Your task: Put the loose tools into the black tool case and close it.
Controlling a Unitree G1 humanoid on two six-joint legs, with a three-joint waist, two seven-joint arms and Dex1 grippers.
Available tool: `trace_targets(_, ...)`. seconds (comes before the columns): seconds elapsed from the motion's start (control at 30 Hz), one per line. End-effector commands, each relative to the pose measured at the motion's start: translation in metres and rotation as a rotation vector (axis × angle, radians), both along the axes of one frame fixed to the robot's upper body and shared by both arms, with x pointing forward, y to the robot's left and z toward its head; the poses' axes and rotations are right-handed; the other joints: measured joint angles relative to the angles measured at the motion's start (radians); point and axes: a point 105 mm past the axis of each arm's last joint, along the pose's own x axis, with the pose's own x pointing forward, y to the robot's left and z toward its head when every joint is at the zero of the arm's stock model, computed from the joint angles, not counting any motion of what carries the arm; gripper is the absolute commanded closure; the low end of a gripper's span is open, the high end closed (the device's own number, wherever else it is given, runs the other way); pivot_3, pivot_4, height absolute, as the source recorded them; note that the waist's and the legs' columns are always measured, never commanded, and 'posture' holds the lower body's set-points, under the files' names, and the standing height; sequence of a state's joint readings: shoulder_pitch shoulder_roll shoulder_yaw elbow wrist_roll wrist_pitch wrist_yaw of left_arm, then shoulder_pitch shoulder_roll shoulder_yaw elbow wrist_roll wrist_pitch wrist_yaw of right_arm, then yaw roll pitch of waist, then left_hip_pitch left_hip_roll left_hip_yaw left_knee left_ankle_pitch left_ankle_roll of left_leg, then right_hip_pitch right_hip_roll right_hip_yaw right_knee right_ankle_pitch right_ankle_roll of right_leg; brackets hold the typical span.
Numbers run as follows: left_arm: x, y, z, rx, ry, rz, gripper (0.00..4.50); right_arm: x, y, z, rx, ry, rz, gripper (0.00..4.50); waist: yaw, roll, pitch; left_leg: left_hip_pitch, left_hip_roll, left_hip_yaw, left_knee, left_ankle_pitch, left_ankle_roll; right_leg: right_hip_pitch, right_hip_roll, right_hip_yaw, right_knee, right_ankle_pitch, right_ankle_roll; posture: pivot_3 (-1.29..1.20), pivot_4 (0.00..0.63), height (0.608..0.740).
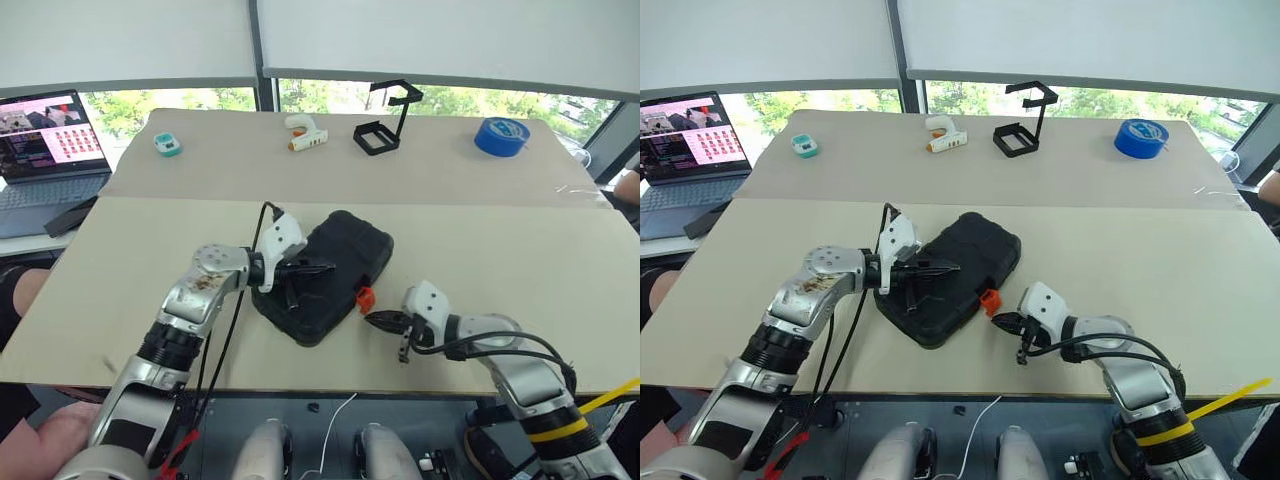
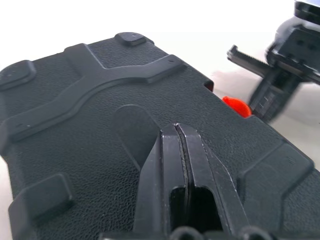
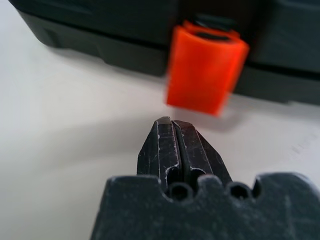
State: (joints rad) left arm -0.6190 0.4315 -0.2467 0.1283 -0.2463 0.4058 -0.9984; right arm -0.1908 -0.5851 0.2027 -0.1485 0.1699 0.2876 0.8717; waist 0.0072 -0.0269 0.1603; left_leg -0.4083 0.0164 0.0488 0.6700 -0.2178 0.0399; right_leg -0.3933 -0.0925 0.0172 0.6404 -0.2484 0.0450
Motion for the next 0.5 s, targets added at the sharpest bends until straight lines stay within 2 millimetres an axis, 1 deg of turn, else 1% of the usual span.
trace_targets(0.03,-0.011,0.004,-0.041,0.074,0.139,0.021,4.47,0.003,0.006,0.008,-0.003,-0.043,0.007,4.50,0.000,0.000,-0.001,0.003,0.000,0.000,0.000,0.000,0.001,0.003,0.000,0.000,-0.001,0.000,0.000,0.00,0.150,0.740)
trace_targets(0.33,-0.013,0.008,-0.043,0.083,0.154,0.036,4.47,0.011,0.007,0.015,-0.006,-0.115,0.003,4.50,-0.002,0.002,-0.002,0.004,0.000,0.000,-0.002,-0.001,0.001,0.003,0.000,0.000,-0.001,-0.001,0.000,0.00,0.150,0.740)
trace_targets(0.5,-0.015,0.008,-0.046,0.086,0.169,0.035,4.47,0.016,0.012,0.036,0.084,-0.191,0.000,4.50,-0.005,0.002,-0.002,0.004,0.000,0.000,-0.002,-0.001,0.001,0.003,0.000,0.000,-0.001,-0.001,0.000,0.00,0.150,0.740)
